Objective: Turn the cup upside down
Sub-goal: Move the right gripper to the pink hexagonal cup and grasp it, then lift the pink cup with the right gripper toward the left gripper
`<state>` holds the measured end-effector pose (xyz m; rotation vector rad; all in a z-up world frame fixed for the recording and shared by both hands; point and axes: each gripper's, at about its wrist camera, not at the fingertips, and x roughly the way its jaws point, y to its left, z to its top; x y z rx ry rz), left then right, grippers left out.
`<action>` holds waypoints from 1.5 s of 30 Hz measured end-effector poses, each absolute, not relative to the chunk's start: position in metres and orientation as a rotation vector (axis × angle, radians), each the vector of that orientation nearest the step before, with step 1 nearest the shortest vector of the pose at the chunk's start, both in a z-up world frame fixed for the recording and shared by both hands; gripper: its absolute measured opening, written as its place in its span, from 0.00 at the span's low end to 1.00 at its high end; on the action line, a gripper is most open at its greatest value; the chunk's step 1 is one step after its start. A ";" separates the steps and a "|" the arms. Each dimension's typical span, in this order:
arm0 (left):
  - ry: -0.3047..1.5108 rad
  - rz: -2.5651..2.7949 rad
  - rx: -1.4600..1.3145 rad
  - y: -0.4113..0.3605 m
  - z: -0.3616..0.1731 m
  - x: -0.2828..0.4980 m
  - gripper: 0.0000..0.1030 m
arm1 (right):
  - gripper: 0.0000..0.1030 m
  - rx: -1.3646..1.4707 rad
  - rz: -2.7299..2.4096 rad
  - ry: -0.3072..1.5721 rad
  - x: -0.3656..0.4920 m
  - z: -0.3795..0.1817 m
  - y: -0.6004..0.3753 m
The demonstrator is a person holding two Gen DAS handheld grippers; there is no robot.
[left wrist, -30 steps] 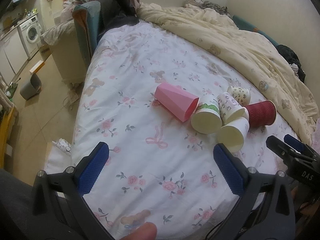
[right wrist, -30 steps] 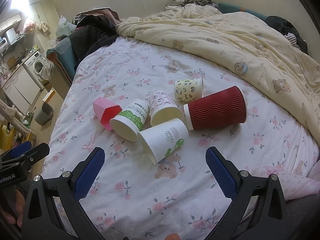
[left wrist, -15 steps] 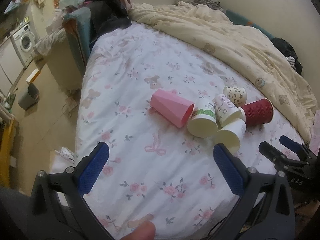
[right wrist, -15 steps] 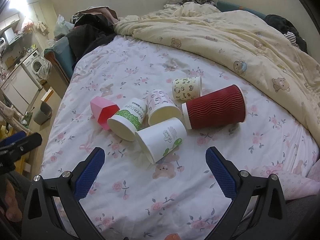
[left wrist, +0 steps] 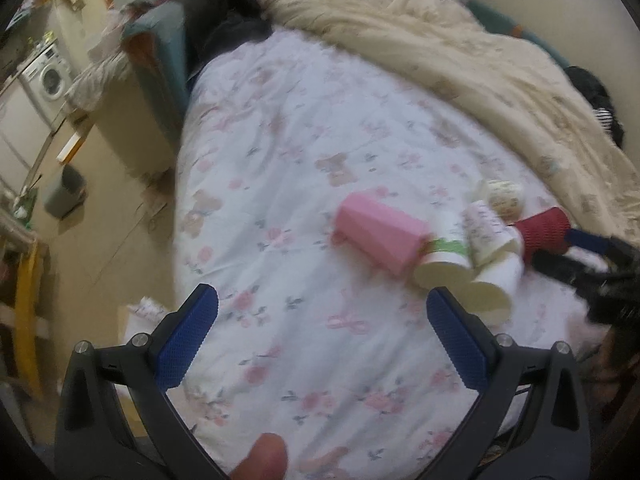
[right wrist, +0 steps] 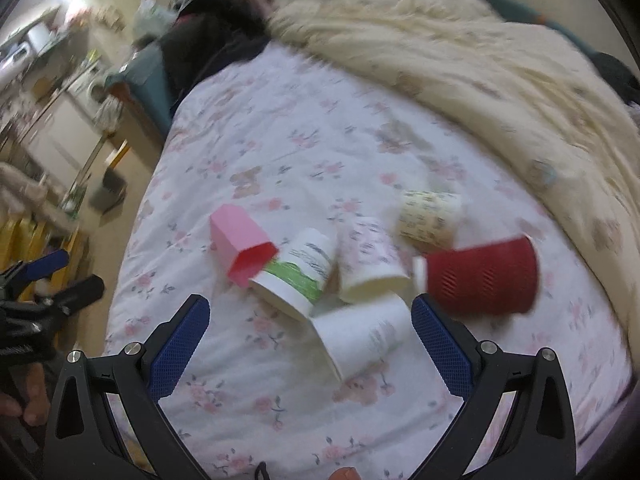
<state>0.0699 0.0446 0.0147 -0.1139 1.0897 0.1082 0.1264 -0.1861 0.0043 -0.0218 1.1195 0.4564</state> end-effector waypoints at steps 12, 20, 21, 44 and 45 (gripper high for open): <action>1.265 0.178 -0.253 0.081 -0.036 0.073 1.00 | 1.00 -0.386 0.692 1.472 0.211 -0.064 -0.062; 1.253 0.186 -0.318 0.091 -0.033 0.076 1.00 | 0.98 -0.556 0.700 1.523 0.216 -0.122 -0.004; 1.251 0.184 -0.323 0.091 -0.033 0.076 1.00 | 0.98 -0.576 0.691 1.523 0.215 -0.127 -0.001; 1.179 0.216 -0.311 0.096 -0.017 0.067 1.00 | 0.63 -0.205 0.751 1.429 0.181 -0.069 -0.041; 1.177 0.218 -0.309 0.096 -0.016 0.066 1.00 | 0.63 -0.181 0.752 1.431 0.175 -0.064 -0.052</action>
